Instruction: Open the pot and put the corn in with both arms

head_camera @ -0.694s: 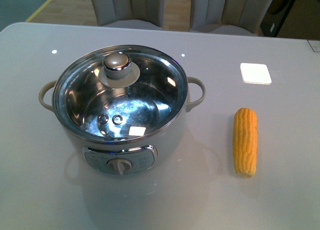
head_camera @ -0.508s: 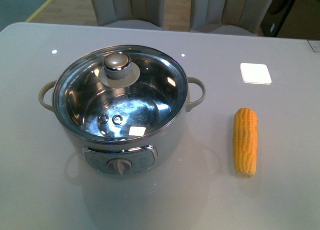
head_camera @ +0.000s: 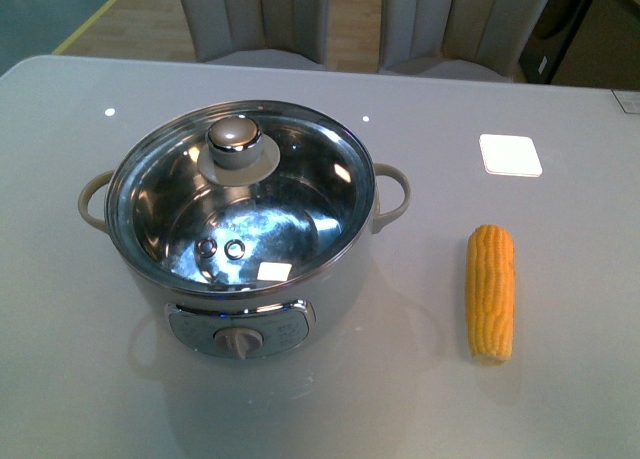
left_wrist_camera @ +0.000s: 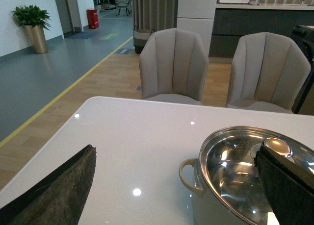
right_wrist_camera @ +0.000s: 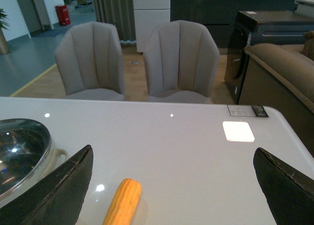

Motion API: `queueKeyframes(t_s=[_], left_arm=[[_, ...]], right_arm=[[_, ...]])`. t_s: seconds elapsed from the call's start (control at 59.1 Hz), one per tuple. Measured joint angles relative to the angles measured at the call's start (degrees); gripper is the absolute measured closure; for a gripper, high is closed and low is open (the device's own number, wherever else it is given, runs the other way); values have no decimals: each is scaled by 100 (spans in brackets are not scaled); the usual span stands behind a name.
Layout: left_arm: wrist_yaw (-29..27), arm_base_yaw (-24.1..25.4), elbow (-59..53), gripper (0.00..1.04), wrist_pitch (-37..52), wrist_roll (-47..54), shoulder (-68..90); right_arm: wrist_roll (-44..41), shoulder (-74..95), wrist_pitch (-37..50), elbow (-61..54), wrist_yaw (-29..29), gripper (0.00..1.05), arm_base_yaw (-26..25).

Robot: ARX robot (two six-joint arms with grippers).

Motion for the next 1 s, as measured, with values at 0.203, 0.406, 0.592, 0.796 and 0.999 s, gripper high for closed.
queueKeyframes(t_s=[0.203, 0.406, 0.592, 0.796, 0.999], left_arm=[[-1823, -481, 402, 7, -931, -754, 951], [-1497, -415, 568, 7, 101, -1043, 2098], [-686, -280, 824, 7, 1878, -850, 3731], [339, -588, 1241, 7, 4404, 31, 6225], [973, -732, 1939, 7, 5541, 374, 8426]], right_arm=[[0, -4, 0, 0, 2, 9, 0], [0, -4, 0, 0, 0, 9, 0], [0, -4, 0, 0, 0, 9, 0], [0, -4, 0, 0, -2, 9, 0], [0, -4, 0, 0, 0, 9, 0]])
